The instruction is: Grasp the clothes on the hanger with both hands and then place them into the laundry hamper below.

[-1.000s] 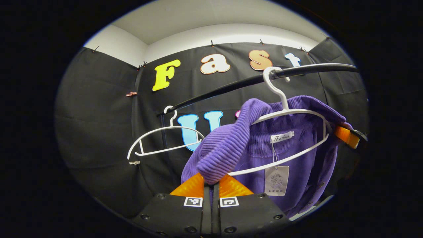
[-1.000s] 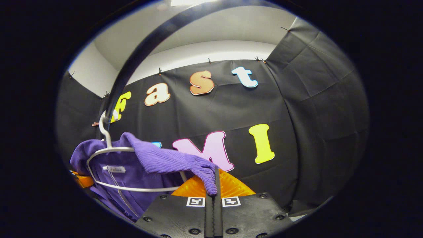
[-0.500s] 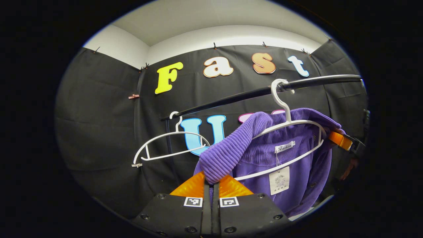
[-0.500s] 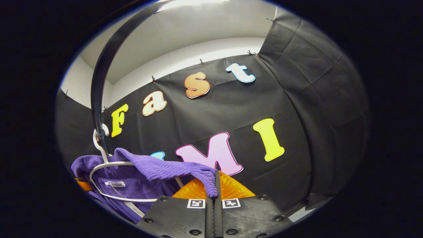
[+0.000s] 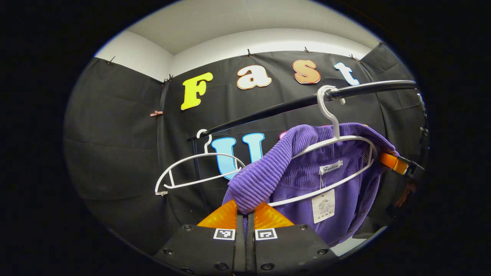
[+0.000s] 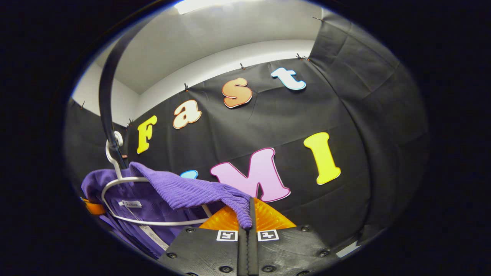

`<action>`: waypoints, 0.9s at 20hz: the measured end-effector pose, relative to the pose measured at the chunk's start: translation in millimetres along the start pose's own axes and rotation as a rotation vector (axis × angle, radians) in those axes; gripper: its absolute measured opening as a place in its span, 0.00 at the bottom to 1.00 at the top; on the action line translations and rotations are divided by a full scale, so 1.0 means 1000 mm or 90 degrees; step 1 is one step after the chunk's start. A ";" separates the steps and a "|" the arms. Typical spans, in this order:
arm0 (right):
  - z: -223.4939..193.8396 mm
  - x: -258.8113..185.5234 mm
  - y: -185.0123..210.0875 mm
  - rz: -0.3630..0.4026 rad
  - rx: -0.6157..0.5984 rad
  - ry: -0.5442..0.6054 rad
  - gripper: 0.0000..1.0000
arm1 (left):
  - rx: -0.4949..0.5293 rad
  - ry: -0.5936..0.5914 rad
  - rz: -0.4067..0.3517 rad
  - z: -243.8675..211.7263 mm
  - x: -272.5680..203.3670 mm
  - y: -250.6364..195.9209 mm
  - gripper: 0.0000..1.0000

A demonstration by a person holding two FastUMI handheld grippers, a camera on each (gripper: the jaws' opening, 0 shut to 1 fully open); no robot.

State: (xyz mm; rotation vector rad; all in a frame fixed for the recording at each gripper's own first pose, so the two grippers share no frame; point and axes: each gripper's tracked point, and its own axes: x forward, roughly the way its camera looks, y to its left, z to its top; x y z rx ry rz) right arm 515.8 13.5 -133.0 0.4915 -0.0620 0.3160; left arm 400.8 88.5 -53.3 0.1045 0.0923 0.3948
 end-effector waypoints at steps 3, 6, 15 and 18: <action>0.007 0.006 -0.005 0.015 0.030 0.004 0.04 | 0.016 0.000 -0.004 0.005 -0.003 0.002 0.05; 0.022 0.015 -0.018 0.006 0.016 -0.025 0.04 | 0.034 0.008 -0.014 0.006 -0.003 0.003 0.05; -0.047 0.029 -0.033 -0.016 0.100 0.084 0.08 | 0.013 0.028 -0.036 0.004 -0.006 0.008 0.05; -0.079 0.023 -0.012 0.005 0.119 0.148 0.04 | -0.005 0.028 -0.036 0.016 -0.010 0.021 0.05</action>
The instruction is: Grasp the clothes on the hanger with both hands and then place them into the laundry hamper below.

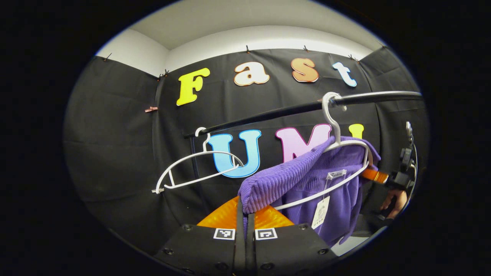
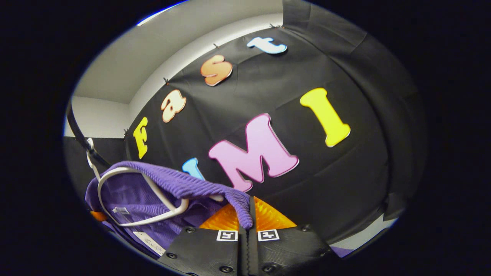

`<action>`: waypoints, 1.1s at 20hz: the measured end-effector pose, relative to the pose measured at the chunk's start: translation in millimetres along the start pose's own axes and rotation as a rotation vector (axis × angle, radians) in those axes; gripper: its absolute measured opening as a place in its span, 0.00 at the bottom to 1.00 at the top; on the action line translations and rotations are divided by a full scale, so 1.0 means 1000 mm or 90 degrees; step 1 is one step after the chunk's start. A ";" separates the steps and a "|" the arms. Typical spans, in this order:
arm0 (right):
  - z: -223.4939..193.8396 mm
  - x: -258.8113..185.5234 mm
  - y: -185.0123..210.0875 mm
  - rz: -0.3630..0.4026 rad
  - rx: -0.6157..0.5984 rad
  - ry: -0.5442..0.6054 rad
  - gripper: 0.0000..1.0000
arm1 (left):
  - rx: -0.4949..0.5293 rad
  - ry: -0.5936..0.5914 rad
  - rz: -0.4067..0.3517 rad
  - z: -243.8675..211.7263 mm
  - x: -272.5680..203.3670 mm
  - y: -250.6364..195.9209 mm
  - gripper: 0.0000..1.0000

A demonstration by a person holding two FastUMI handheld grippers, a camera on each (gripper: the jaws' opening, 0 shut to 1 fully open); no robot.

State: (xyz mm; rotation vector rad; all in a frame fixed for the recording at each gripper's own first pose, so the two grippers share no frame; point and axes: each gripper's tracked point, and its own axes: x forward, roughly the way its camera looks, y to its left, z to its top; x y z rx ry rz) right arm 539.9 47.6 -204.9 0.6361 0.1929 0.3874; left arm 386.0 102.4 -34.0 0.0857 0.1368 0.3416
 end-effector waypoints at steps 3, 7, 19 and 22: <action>-0.013 0.000 0.001 -0.012 0.017 0.026 0.05 | 0.003 -0.002 -0.012 0.013 -0.005 0.003 0.05; -0.027 0.007 0.002 0.002 0.065 0.042 0.04 | 0.024 0.002 -0.029 0.022 -0.007 0.002 0.05; -0.030 0.043 -0.004 0.003 0.075 0.034 0.04 | -0.003 0.041 -0.092 0.020 0.004 -0.007 0.05; -0.064 0.020 0.001 0.000 0.089 0.064 0.05 | -0.010 0.059 -0.074 -0.001 0.004 0.008 0.05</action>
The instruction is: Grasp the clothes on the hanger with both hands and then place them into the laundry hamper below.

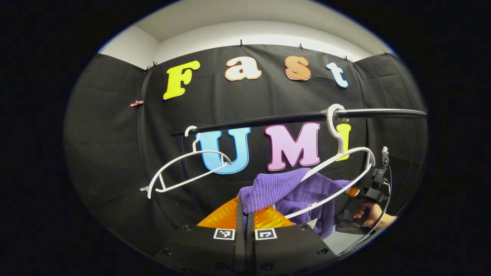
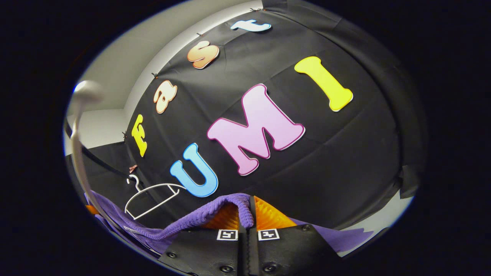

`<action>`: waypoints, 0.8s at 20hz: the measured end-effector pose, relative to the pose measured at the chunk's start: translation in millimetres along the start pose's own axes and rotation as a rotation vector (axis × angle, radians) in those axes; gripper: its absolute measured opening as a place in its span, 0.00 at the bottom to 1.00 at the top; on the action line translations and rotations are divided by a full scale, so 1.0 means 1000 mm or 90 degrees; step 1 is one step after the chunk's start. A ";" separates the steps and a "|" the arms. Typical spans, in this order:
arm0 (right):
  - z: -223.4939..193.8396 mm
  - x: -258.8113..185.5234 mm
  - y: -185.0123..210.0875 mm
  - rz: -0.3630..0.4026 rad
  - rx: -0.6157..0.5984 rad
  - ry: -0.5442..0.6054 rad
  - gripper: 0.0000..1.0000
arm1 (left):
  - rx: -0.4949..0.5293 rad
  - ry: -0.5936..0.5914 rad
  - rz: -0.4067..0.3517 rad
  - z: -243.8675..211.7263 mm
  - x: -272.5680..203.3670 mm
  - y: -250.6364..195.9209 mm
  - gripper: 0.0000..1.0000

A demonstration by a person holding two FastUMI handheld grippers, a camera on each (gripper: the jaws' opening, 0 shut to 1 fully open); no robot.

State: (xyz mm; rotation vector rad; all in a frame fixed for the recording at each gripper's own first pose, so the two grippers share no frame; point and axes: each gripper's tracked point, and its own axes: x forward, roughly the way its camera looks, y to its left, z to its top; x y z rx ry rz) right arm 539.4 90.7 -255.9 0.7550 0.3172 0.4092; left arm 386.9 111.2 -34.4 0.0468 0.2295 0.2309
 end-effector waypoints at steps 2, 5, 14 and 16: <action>-0.016 -0.017 0.000 -0.007 0.014 0.008 0.04 | -0.009 0.014 0.015 -0.012 0.000 0.015 0.05; -0.040 -0.042 0.009 -0.010 0.009 0.029 0.04 | -0.022 0.039 0.049 -0.037 -0.003 0.042 0.05; -0.083 -0.119 0.039 -0.045 -0.037 0.084 0.04 | -0.056 0.131 0.046 -0.130 -0.024 0.056 0.05; -0.088 -0.134 0.052 -0.050 -0.051 0.094 0.04 | -0.064 0.151 0.026 -0.146 -0.030 0.048 0.05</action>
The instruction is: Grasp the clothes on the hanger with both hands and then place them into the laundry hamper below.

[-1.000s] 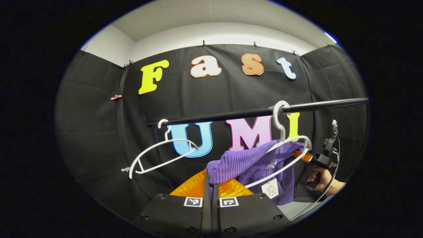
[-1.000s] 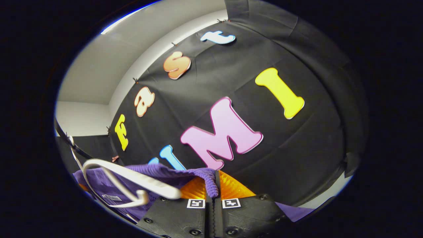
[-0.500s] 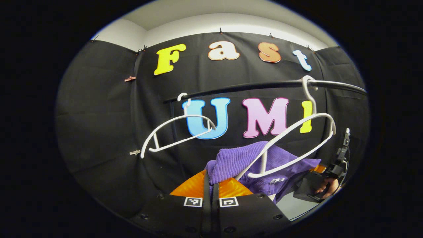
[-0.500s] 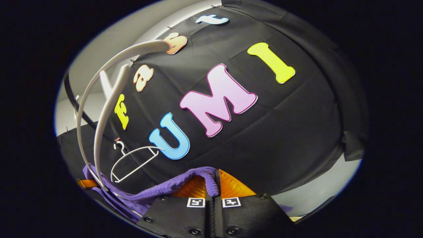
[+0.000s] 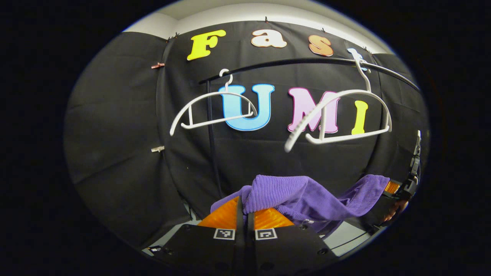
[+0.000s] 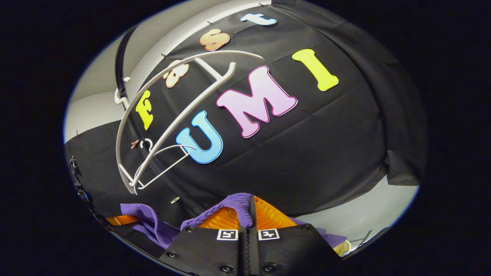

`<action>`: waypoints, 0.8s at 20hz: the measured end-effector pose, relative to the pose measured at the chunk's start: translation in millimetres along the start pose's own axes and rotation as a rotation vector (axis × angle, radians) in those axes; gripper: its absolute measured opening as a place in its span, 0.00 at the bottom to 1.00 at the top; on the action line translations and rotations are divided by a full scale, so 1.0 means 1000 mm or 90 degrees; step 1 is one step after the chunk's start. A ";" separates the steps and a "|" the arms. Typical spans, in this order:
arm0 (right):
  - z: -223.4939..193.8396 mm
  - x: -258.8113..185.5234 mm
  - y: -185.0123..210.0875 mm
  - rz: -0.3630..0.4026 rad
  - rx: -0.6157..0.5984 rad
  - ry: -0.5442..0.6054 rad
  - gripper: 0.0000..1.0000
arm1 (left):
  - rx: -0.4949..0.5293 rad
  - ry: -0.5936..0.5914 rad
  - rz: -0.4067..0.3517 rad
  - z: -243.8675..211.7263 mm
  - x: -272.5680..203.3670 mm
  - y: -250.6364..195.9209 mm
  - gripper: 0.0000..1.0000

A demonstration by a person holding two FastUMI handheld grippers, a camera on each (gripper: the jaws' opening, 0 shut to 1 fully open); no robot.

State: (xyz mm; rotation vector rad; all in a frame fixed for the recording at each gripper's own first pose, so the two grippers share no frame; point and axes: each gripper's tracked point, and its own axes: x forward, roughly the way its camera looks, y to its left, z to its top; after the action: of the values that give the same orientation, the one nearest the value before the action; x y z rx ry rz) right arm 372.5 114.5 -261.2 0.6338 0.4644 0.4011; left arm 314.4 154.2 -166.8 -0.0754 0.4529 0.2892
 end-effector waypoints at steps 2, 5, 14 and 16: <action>-0.005 -0.015 0.011 -0.012 -0.010 0.010 0.04 | -0.008 0.024 -0.028 -0.018 -0.003 -0.010 0.05; -0.013 -0.038 0.023 -0.029 -0.036 0.025 0.04 | -0.024 0.041 -0.088 -0.035 -0.009 -0.041 0.05; -0.013 -0.085 0.052 -0.045 -0.065 0.043 0.04 | -0.085 0.039 -0.249 -0.021 -0.041 -0.132 0.05; 0.003 -0.094 0.064 -0.035 -0.073 0.022 0.04 | -0.075 0.020 -0.275 0.000 -0.052 -0.143 0.03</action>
State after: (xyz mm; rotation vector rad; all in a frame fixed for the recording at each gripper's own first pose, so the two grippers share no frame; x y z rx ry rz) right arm 283.5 114.7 -190.5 0.5034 0.4868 0.3844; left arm 311.5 3.7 -142.4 -0.2882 0.4390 -0.1104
